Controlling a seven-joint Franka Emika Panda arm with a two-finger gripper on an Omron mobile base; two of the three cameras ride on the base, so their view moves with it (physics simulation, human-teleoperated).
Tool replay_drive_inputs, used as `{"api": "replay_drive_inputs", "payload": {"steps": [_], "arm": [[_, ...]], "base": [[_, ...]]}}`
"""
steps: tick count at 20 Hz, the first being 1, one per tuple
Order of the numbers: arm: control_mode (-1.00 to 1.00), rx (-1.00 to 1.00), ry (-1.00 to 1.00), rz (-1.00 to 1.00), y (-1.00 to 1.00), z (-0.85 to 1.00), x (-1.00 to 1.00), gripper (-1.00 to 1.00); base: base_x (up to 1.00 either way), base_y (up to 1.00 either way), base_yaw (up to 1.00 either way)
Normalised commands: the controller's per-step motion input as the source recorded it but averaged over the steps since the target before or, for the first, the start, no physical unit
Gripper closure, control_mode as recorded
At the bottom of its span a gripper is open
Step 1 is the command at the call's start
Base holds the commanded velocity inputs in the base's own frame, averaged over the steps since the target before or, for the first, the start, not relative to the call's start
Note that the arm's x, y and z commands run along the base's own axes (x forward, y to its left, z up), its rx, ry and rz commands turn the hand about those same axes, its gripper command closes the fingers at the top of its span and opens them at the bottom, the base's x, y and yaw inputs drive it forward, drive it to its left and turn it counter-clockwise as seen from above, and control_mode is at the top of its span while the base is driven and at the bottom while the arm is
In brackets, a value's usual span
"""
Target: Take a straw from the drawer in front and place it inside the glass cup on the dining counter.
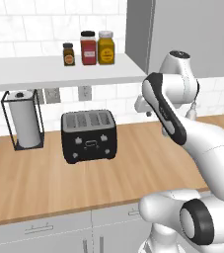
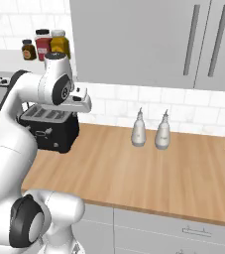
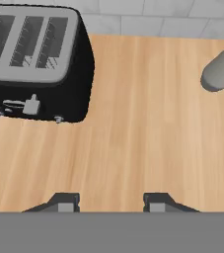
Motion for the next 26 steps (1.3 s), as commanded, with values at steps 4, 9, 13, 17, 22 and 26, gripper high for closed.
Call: {"api": "replay_drive_inputs", "payload": {"steps": [4,9,13,17,22,26], "arm": [[1.0,0.0,0.0,0.0,0.0,0.0,0.0,-1.0],[1.0,0.0,0.0,0.0,0.0,0.0,0.0,-1.0],[1.0,0.0,0.0,0.0,0.0,0.0,0.0,-1.0],[1.0,0.0,0.0,0.0,0.0,0.0,0.0,-1.0],[1.0,0.0,0.0,0.0,0.0,0.0,0.0,-1.0],[1.0,0.0,0.0,0.0,0.0,0.0,0.0,-1.0]], "base": [[-0.18,0.0,0.0],[-0.93,0.0,0.06],[-0.71,-0.02,0.26],[-0.12,-0.23,0.5],[-0.04,-0.44,0.65],[-0.23,-0.55,0.65]]}}
